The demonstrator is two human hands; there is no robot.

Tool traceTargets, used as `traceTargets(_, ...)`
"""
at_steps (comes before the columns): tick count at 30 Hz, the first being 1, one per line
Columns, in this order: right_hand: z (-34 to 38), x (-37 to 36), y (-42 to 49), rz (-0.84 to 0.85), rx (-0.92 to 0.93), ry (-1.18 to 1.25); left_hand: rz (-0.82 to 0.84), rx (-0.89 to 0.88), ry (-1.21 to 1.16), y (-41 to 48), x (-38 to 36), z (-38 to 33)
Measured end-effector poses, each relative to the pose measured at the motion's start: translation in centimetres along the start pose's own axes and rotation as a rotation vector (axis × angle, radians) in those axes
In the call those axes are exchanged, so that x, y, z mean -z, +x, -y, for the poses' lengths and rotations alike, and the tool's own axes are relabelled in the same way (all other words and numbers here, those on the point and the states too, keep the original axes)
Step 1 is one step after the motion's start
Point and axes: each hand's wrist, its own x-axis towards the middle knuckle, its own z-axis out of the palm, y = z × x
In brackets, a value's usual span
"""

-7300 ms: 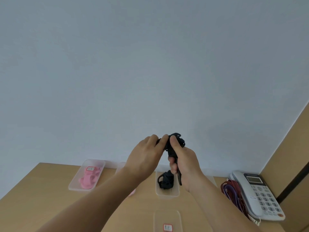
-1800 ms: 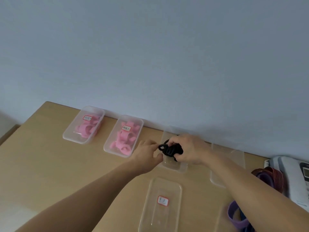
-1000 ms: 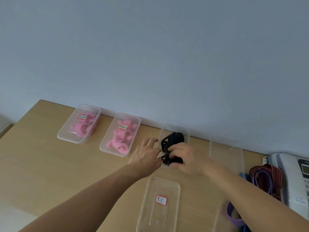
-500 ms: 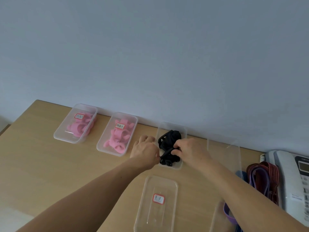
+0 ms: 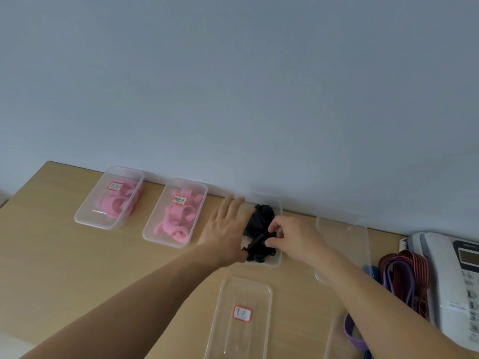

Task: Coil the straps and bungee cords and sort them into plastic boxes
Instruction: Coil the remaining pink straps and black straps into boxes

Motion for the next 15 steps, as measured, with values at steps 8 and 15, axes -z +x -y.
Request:
traceTargets(8, -0.3, -0.7, 0.0, -0.094, -0.049, 0.081, 0.08, -0.194, 0.057, 0.8, -2.6, 0.2)
traceTargets(15, 0.2, -1.6, -0.6, -0.215, -0.03, 0.006, 0.106, -0.159, 0.048, 0.9, -2.8, -0.1)
